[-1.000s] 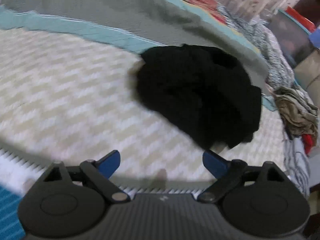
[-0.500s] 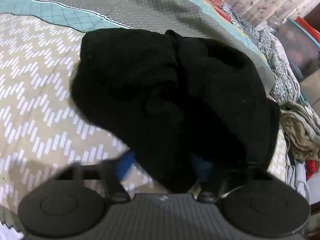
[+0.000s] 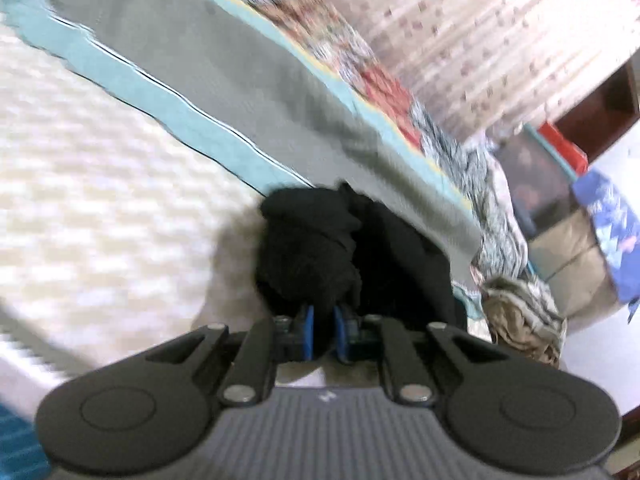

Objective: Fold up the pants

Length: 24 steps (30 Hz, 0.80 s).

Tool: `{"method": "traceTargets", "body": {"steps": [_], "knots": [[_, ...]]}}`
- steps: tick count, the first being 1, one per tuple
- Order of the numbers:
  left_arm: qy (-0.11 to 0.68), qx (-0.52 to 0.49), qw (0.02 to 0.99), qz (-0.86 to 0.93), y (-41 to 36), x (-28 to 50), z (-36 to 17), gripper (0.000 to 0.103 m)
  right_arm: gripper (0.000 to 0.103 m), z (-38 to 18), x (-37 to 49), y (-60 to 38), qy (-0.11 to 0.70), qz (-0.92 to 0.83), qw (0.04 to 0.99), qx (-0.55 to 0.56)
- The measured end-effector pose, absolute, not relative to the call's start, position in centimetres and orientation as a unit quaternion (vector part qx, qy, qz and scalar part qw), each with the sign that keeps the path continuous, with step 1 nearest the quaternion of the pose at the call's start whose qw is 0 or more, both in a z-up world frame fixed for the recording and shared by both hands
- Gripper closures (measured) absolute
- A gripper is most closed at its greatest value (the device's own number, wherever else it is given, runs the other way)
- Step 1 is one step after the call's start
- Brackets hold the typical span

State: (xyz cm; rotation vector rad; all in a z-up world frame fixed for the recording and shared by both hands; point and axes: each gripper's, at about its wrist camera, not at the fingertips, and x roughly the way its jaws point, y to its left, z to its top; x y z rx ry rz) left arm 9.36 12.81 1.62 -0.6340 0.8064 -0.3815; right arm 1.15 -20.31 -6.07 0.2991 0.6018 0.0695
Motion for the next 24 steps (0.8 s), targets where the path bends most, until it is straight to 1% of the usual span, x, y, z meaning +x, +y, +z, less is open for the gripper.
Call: {"method": "traceTargets", "body": {"steps": [3, 5, 7, 8, 9, 10, 11, 12, 13, 14, 17, 18, 22, 24], "knots": [[0.376, -0.303, 0.862, -0.153, 17.1, 6.8, 2.4, 0.093, 0.052, -5.8, 1.8, -18.7, 0.29, 0.064, 0.946, 0.127], [0.369, -0.303, 0.869, -0.131, 19.6, 5.0, 2.8, 0.093, 0.045, -5.8, 2.6, -17.4, 0.293, 0.081, 0.946, 0.11], [0.364, -0.317, 0.868, -0.119, 21.8, 3.6, 2.8, 0.093, 0.015, -6.0, 3.5, -16.4, 0.291, 0.086, 0.947, 0.107], [0.362, -0.319, 0.868, -0.115, 22.2, 3.3, 3.0, 0.093, 0.012, -6.3, 4.0, -16.0, 0.288, 0.086, 0.948, 0.106], [0.36, -0.318, 0.87, -0.11, 22.6, 3.0, 3.1, 0.093, 0.016, -6.8, 4.9, -15.4, 0.291, 0.088, 0.948, 0.098], [0.361, -0.316, 0.871, -0.107, 21.5, 3.5, 3.3, 0.093, 0.05, -7.4, 6.0, -14.9, 0.307, 0.099, 0.943, 0.081], [0.359, -0.317, 0.872, -0.105, 21.8, 3.4, 3.4, 0.093, 0.074, -7.8, 6.8, -14.6, 0.324, 0.115, 0.937, 0.064], [0.356, -0.319, 0.872, -0.106, 22.1, 3.2, 3.6, 0.093, 0.08, -8.0, 7.9, -14.6, 0.345, 0.128, 0.929, 0.048], [0.349, -0.322, 0.874, -0.106, 22.4, 3.1, 4.0, 0.093, 0.081, -7.5, 8.4, -15.5, 0.345, 0.124, 0.928, 0.062], [0.336, -0.322, 0.879, -0.105, 22.7, 2.9, 4.6, 0.093, 0.082, -6.3, 8.5, -17.0, 0.323, 0.114, 0.936, 0.085], [0.302, -0.32, 0.893, -0.092, 24.3, 2.0, 6.1, 0.093, 0.082, -0.8, 8.4, -22.1, 0.244, 0.05, 0.963, 0.097], [0.295, -0.323, 0.895, -0.09, 24.8, 2.0, 6.6, 0.093, 0.082, 0.7, 8.3, -23.8, 0.23, 0.036, 0.966, 0.112], [0.275, -0.33, 0.898, -0.1, 26.6, 1.7, 7.8, 0.093, 0.082, 6.8, 6.4, -31.4, 0.165, -0.006, 0.97, 0.18], [0.282, -0.311, 0.9, -0.116, 26.2, 1.6, 7.8, 0.092, 0.082, 8.4, 4.8, -33.6, 0.145, -0.008, 0.97, 0.195]]}}
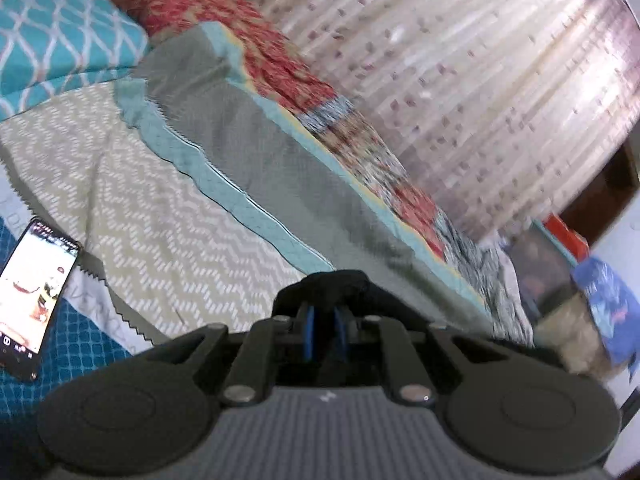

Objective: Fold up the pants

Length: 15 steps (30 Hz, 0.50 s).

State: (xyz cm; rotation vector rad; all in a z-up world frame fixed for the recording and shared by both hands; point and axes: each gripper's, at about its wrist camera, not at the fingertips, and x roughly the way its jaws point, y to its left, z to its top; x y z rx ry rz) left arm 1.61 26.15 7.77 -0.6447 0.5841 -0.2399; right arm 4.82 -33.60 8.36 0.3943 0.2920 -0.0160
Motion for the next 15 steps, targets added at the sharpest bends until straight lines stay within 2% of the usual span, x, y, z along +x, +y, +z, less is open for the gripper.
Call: {"method": "traceTargets", "body": {"steps": [2, 5, 7, 9, 10, 12, 15], "knots": [[0.31, -0.275, 0.901, -0.126, 24.9, 1.8, 7.1, 0.092, 0.081, 8.4, 3.3, -34.6, 0.148, -0.01, 0.969, 0.197], [0.38, -0.221, 0.887, -0.143, 22.7, 1.8, 4.2, 0.092, 0.077, 5.6, 1.9, -34.7, 0.208, -0.03, 0.962, 0.174], [0.435, -0.196, 0.864, -0.162, 21.3, 1.7, 2.0, 0.09, 0.058, 2.1, 0.9, -34.9, 0.262, -0.055, 0.951, 0.156], [0.489, -0.159, 0.838, -0.182, 20.1, 1.3, -0.1, 0.083, 0.045, -0.4, 0.1, -34.5, 0.293, -0.122, 0.94, 0.123], [0.505, -0.142, 0.832, -0.181, 19.9, 0.9, -0.8, 0.079, 0.044, -1.8, -0.7, -34.9, 0.308, -0.167, 0.931, 0.101], [0.507, -0.152, 0.83, -0.179, 21.0, 0.8, -1.1, 0.077, 0.044, -3.1, -2.0, -35.5, 0.319, -0.197, 0.922, 0.101], [0.457, -0.226, 0.849, -0.138, 24.5, 1.5, 0.9, 0.058, 0.044, -2.8, -3.6, -36.0, 0.292, -0.165, 0.93, 0.151]]}}
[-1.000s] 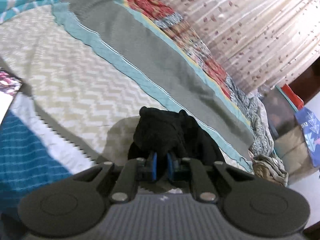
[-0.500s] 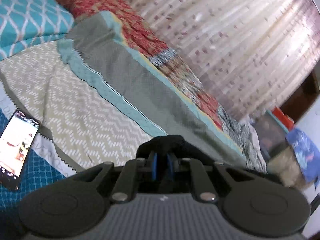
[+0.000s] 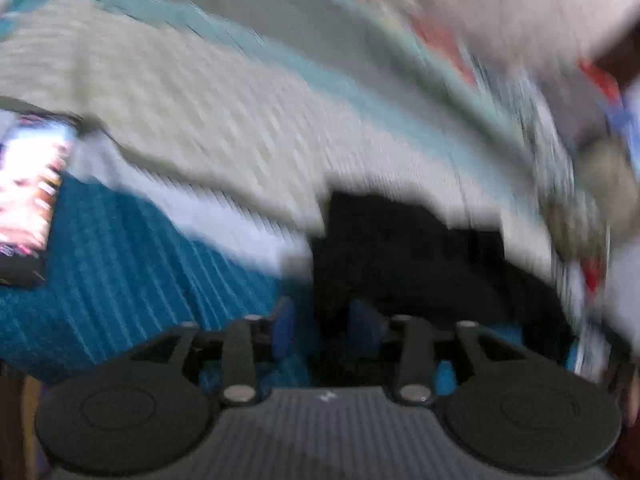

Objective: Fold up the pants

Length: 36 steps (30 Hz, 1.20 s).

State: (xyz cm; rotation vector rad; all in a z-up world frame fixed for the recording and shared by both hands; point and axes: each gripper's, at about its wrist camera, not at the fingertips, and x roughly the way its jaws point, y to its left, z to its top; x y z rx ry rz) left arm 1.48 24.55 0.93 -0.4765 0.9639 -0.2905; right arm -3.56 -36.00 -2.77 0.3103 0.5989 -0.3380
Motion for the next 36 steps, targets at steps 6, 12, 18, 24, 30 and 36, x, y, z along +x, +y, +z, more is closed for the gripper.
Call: {"method": "traceTargets", "body": {"steps": [6, 12, 18, 24, 30, 36], "knots": [[0.422, -0.211, 0.875, -0.107, 23.4, 8.7, 1.5, 0.053, 0.037, -1.2, -1.1, -31.3, 0.261, -0.036, 0.951, 0.161], [0.477, -0.123, 0.859, -0.143, 14.7, 15.9, -3.5, 0.046, 0.035, -2.5, 0.5, -27.7, 0.292, -0.025, 0.951, 0.103], [0.464, -0.062, 0.868, -0.168, 10.5, 14.8, -3.1, 0.092, 0.057, -4.8, -1.9, -29.0, 0.308, -0.067, 0.949, 0.023], [0.34, -0.222, 0.9, -0.158, 19.6, 11.8, 6.4, 0.099, 0.088, -1.8, -2.3, -30.6, 0.24, -0.055, 0.966, 0.076], [0.162, -0.268, 0.946, -0.08, 27.8, 6.7, 13.6, 0.101, 0.1, 5.0, 2.6, -31.8, 0.127, 0.006, 0.98, 0.154], [0.235, -0.238, 0.94, -0.072, 26.4, 7.1, 11.2, 0.091, 0.091, 6.5, 10.0, -31.3, 0.184, 0.027, 0.973, 0.14]]}}
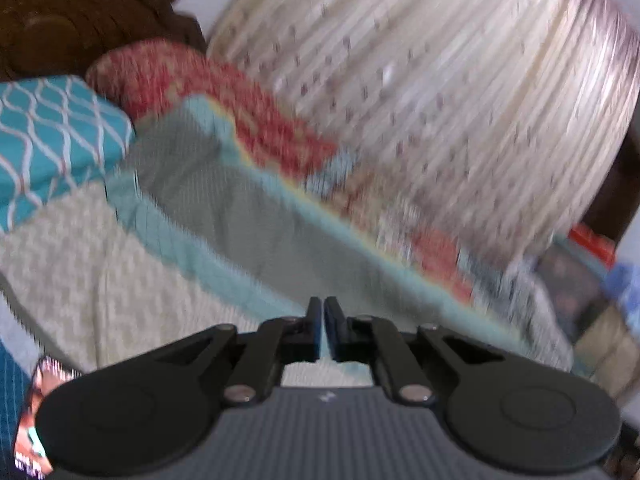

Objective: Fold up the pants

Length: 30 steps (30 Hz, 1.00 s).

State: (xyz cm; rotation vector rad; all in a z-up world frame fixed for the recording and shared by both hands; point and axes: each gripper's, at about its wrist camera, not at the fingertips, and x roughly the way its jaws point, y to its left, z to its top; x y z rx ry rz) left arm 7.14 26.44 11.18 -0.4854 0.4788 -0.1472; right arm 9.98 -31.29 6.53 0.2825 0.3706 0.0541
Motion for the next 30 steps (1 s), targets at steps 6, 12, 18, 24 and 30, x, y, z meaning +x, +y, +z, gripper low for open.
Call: {"method": "traceTargets", "body": {"steps": [6, 12, 18, 24, 30], "knots": [[0.393, -0.184, 0.897, -0.088, 21.5, 11.6, 2.0, 0.047, 0.031, 1.7, 2.3, -30.3, 0.206, -0.007, 0.974, 0.09], [0.486, -0.173, 0.85, -0.108, 17.6, 13.9, -5.1, 0.028, 0.03, -2.5, -5.5, -28.8, 0.261, -0.064, 0.96, 0.081], [0.452, -0.161, 0.867, -0.139, 16.8, 13.1, -3.3, 0.093, 0.031, -5.5, -5.9, -25.5, 0.288, -0.081, 0.954, 0.033], [0.359, -0.242, 0.891, -0.133, 22.2, 10.5, 3.6, 0.095, 0.091, -5.9, -3.7, -26.4, 0.304, -0.096, 0.947, 0.034], [0.248, -0.313, 0.912, -0.098, 29.5, 7.4, 10.2, 0.095, 0.098, -0.7, -6.3, -30.1, 0.19, -0.121, 0.962, 0.154]]}}
